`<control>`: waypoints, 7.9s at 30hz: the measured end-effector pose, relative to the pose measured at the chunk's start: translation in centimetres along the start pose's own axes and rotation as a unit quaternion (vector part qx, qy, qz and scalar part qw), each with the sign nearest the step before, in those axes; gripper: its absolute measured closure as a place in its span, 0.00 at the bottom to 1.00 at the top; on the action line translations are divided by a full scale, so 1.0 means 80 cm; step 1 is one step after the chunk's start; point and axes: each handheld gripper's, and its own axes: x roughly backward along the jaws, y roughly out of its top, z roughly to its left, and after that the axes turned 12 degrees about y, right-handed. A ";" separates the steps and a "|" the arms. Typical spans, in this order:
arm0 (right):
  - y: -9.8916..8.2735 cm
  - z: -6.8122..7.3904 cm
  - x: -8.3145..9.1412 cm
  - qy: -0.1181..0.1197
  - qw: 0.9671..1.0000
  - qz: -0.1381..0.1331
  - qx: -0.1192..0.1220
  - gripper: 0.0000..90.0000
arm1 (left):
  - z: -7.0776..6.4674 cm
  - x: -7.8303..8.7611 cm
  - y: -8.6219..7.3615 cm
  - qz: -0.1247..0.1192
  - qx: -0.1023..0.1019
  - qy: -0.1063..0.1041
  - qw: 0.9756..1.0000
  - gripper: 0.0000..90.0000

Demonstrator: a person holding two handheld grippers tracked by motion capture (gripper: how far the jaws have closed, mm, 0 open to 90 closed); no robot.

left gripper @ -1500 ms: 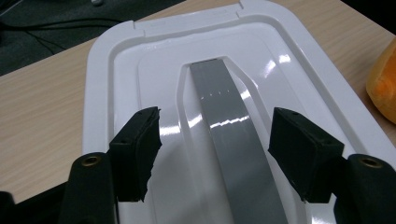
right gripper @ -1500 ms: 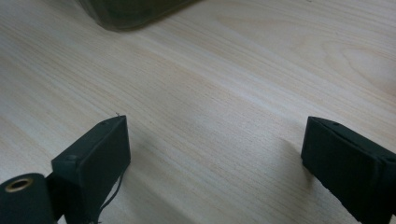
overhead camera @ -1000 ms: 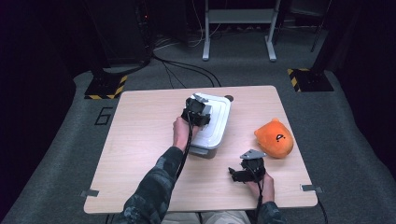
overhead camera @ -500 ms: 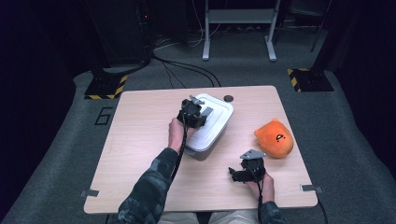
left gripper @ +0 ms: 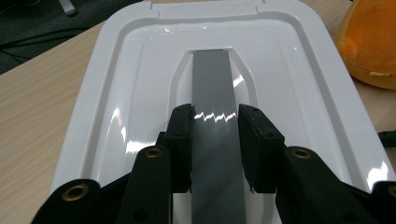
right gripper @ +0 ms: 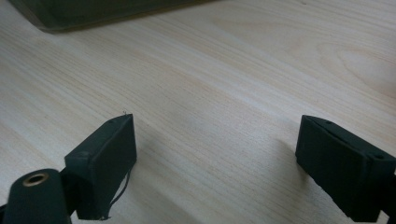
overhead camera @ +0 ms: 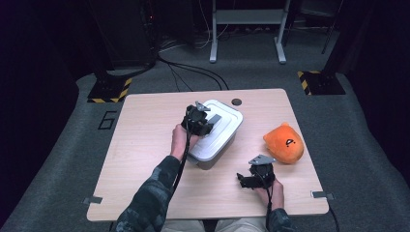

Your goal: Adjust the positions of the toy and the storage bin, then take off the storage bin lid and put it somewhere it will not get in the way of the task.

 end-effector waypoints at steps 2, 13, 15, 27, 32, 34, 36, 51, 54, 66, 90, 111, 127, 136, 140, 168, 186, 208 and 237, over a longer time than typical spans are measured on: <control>0.000 0.000 0.000 -0.001 1.000 0.000 -0.001 0.13 | 0.000 0.001 -0.001 -0.001 0.000 -0.005 1.000 0.74; 0.000 0.000 0.000 -0.001 1.000 0.000 -0.003 0.13 | 0.002 0.008 -0.008 -0.004 -0.010 -0.030 0.999 0.74; 0.000 0.000 0.000 -0.001 1.000 0.000 -0.003 0.13 | 0.002 0.009 -0.010 -0.006 -0.012 -0.034 0.999 0.74; 0.000 0.000 0.000 -0.001 1.000 0.000 -0.002 0.13 | 0.002 0.017 -0.018 -0.010 -0.023 -0.056 0.998 0.74; 0.000 0.000 0.000 -0.001 1.000 0.000 -0.003 0.13 | 0.002 0.020 -0.021 -0.012 -0.030 -0.069 0.997 0.74; 0.000 0.000 0.000 -0.001 1.000 0.000 -0.003 0.13 | 0.002 0.021 -0.022 -0.011 -0.037 -0.076 0.996 0.74; 0.000 0.000 0.000 0.000 1.000 0.000 -0.003 0.13 | 0.001 0.023 -0.023 -0.009 -0.040 -0.088 0.995 0.74; 0.000 0.000 0.000 -0.001 1.000 0.000 -0.002 0.14 | 0.001 0.028 -0.027 -0.013 -0.054 -0.108 0.993 0.74; 0.000 0.000 0.000 -0.001 1.000 0.000 -0.002 0.14 | 0.000 0.029 -0.027 -0.014 -0.050 -0.108 0.993 0.74; 0.001 0.000 0.000 -0.002 1.000 -0.002 -0.003 0.14 | 0.004 0.037 -0.021 -0.026 -0.043 -0.105 0.993 0.74; 0.001 0.000 0.000 -0.002 1.000 -0.002 -0.003 0.14 | 0.032 0.071 -0.010 -0.046 -0.038 -0.074 0.995 0.74; 0.001 -0.001 0.000 -0.002 1.000 -0.003 -0.003 0.14 | 0.078 0.086 -0.018 -0.044 -0.013 -0.043 0.998 0.74; 0.001 0.000 0.000 -0.002 1.000 -0.002 -0.003 0.14 | 0.123 0.104 -0.030 -0.043 0.008 -0.004 0.999 0.74; 0.001 0.000 0.000 -0.002 1.000 -0.003 -0.002 0.14 | 0.146 0.109 -0.041 -0.044 0.029 0.021 0.998 0.74; 0.001 0.000 0.000 -0.002 1.000 -0.002 -0.005 0.14 | 0.156 0.109 -0.047 -0.040 0.040 0.031 0.998 0.74; 0.000 0.000 0.000 -0.003 1.000 -0.002 -0.004 0.15 | 0.211 0.094 -0.090 -0.010 0.127 0.116 0.985 0.74; 0.000 0.000 0.000 -0.004 1.000 -0.002 -0.004 0.15 | 0.218 0.069 -0.128 0.014 0.182 0.150 0.972 0.74; 0.000 0.000 0.000 -0.006 1.000 -0.003 -0.004 0.15 | 0.206 0.008 -0.197 0.068 0.217 0.163 0.960 0.74; 0.000 0.000 0.000 -0.006 1.000 -0.003 -0.004 0.15 | 0.205 -0.004 -0.231 0.080 0.217 0.182 0.956 0.30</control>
